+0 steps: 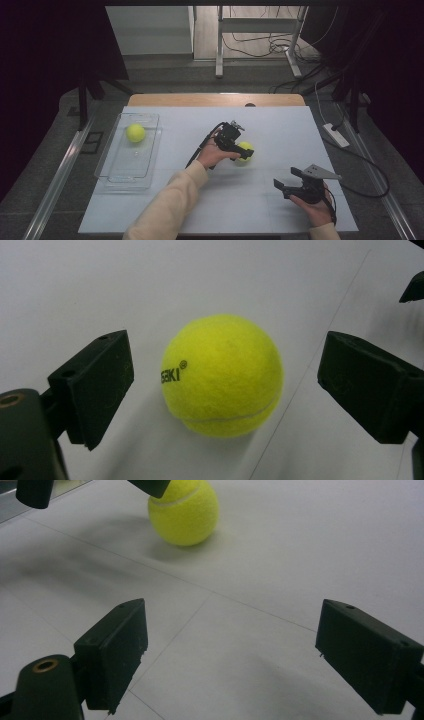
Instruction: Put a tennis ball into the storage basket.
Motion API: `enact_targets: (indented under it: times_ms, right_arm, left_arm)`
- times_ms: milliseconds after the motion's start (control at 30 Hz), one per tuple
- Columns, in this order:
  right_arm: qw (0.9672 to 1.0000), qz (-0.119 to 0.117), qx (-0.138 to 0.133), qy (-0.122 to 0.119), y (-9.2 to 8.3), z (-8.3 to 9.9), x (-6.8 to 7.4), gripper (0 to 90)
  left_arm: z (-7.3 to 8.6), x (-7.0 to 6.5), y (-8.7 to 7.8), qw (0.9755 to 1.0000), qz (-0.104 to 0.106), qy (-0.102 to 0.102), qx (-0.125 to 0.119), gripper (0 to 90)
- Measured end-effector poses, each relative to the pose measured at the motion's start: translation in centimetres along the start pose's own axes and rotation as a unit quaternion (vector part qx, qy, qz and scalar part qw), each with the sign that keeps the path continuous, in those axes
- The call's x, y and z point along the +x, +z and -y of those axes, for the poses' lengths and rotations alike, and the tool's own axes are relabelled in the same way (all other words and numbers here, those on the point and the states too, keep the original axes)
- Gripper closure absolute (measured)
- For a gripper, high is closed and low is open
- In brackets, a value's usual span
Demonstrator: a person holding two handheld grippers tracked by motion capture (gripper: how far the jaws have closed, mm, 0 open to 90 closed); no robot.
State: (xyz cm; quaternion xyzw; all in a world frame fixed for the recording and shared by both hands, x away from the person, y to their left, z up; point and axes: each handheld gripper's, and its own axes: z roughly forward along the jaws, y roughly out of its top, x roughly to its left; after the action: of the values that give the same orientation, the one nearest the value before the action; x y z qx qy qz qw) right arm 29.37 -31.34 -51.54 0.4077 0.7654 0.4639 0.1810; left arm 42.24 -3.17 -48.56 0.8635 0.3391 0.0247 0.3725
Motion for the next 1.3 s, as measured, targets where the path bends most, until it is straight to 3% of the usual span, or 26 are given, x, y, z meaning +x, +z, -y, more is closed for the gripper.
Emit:
enact_targets:
  times_ms: [700,800,933,1300]
  right_arm:
    - [1.0000,0.000,0.002,-0.002,0.0,0.0,-0.1,13.3]
    - [1.0000,0.000,0.001,-0.002,0.0,0.0,0.0,13.3]
    - [1.0000,0.000,0.001,-0.002,0.0,0.0,-0.1,13.3]
    - [1.0000,0.001,0.000,-0.001,-0.1,0.1,-0.1,13.3]
  left_arm:
    - [0.4,0.0,2.7,0.9997,-0.006,-0.007,0.021,9.0]
    - [0.5,-0.1,3.0,0.9996,-0.010,-0.002,0.025,10.7]
    - [0.5,-0.5,3.1,0.9994,-0.025,0.004,0.022,25.5]
    - [0.4,-0.5,2.4,0.9993,-0.026,0.016,0.023,26.9]
